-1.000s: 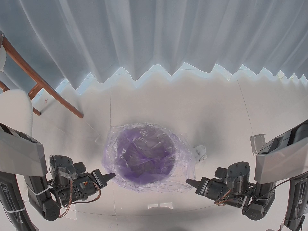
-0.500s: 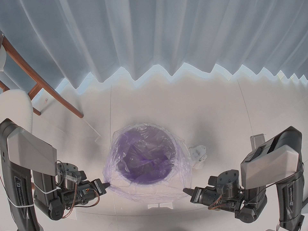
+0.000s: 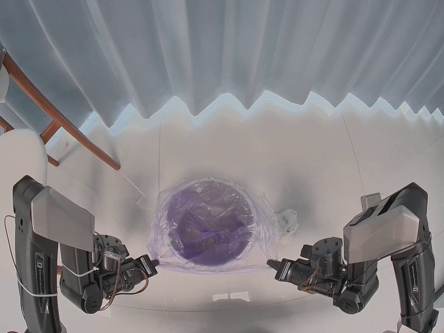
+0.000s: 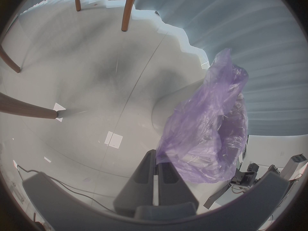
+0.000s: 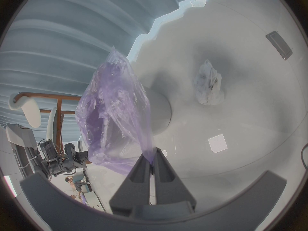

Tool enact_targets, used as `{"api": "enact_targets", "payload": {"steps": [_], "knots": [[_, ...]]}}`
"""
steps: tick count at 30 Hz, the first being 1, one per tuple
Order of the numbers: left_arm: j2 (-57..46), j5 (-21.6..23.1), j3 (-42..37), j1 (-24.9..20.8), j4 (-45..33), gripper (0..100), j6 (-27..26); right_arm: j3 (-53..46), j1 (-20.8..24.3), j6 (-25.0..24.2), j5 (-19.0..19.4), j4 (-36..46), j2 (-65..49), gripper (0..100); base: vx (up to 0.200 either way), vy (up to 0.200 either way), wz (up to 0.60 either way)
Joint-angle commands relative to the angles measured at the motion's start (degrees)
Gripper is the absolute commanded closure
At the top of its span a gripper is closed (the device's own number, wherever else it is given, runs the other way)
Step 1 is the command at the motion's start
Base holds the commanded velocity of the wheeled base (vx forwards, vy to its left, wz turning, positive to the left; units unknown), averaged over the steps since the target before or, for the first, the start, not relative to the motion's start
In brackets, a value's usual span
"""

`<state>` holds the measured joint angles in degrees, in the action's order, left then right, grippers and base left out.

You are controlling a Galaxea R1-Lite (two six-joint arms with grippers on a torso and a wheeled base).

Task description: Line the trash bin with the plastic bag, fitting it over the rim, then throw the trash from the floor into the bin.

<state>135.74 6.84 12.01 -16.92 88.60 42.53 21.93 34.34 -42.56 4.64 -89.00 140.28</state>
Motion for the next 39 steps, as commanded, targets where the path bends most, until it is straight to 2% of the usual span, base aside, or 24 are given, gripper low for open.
{"api": "enact_targets", "payload": {"steps": [1,18,19,22,30,36,38,39], "knots": [[1.4,-0.1,0.6,-0.2,0.0,100,0.0,1.9,-0.9,0.0,-0.3,-0.8,1.5,100,0.0,0.0,0.0],[2.0,0.0,0.4,-1.1,0.1,100,0.7,3.5,-2.2,0.0,-0.4,-0.9,2.3,100,0.0,0.0,0.0],[1.9,0.0,0.4,-1.1,0.1,0,0.7,3.5,-2.2,-0.1,-0.4,-0.9,2.3,0,0.0,0.0,0.0],[1.0,-0.1,-0.9,-1.3,0.1,0,0.6,2.3,-2.1,-0.5,-0.5,-0.9,1.8,0,0.0,0.0,0.0],[-10.1,0.5,-11.7,-1.4,0.1,0,-0.1,-7.6,0.9,-1.7,-1.6,-1.0,-5.2,0,0.0,0.0,0.0],[-21.2,1.2,-12.0,-1.2,0.0,0,-0.7,-11.8,4.2,-4.5,-1.6,-1.0,-12.4,0,0.0,0.0,0.0],[-24.5,2.3,-12.0,-1.3,0.0,0,-0.9,-12.4,4.8,-5.4,-1.6,-1.0,-14.7,0,0.0,0.0,0.0],[-29.0,5.1,-12.0,-0.9,0.0,0,-0.8,-12.9,5.6,-6.5,-1.7,-1.0,-17.9,0,0.0,0.0,0.0]]}}
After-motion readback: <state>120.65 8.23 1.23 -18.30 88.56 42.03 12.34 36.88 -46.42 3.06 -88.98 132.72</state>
